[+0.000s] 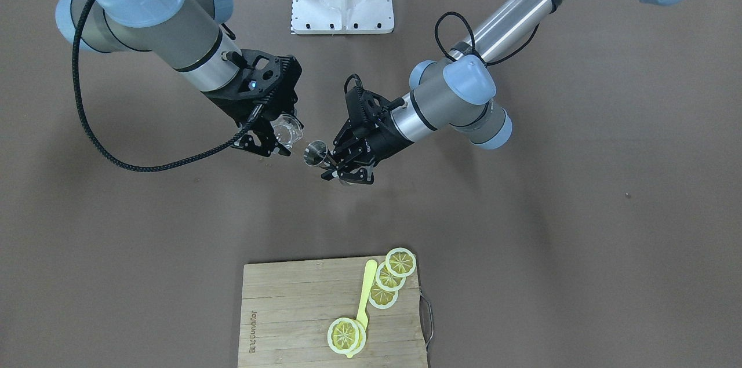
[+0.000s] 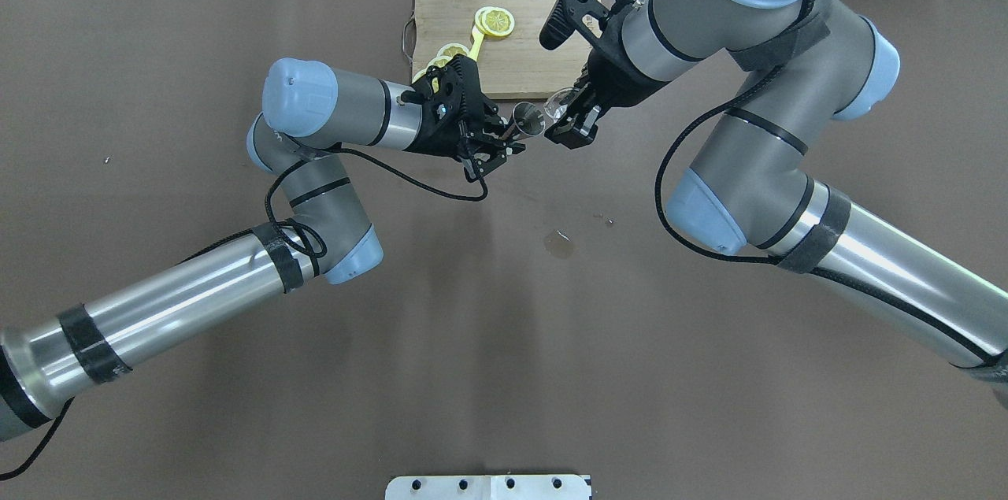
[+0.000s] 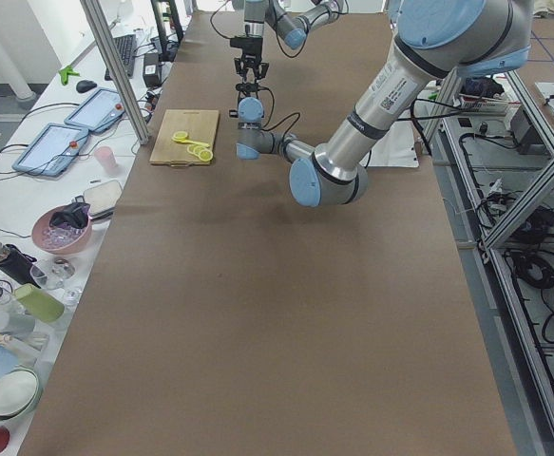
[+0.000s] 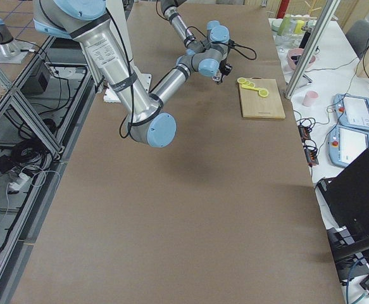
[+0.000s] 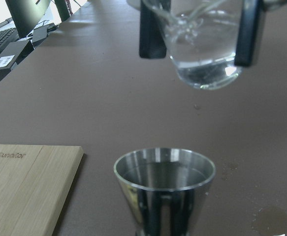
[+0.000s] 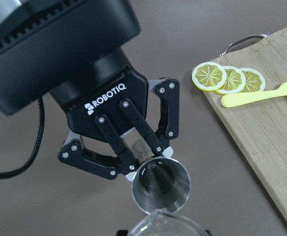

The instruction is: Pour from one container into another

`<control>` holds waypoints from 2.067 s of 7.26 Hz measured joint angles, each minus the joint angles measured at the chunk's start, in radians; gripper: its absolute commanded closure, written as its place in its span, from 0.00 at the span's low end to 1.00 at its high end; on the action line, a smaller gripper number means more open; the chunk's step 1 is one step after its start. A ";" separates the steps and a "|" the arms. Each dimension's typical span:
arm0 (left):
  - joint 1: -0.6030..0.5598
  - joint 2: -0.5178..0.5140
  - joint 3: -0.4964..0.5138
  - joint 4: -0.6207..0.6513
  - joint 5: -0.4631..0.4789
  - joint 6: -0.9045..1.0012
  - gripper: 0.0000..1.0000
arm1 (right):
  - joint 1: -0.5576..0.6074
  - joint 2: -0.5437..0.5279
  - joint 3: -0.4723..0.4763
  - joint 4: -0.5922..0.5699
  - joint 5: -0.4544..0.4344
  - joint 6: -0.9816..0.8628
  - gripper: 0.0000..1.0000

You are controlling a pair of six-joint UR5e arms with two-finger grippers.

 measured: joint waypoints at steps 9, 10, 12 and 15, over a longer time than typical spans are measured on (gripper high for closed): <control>0.014 0.030 -0.009 -0.071 0.027 -0.003 1.00 | -0.014 0.100 -0.004 -0.303 -0.009 -0.131 1.00; 0.014 0.030 -0.010 -0.072 0.028 -0.003 1.00 | -0.015 0.108 -0.006 -0.318 -0.009 -0.145 1.00; 0.015 0.029 -0.012 -0.073 0.029 -0.003 1.00 | -0.017 0.119 -0.015 -0.331 -0.010 -0.154 1.00; 0.014 0.027 -0.013 -0.073 0.029 -0.003 1.00 | -0.020 0.176 -0.036 -0.421 -0.012 -0.204 1.00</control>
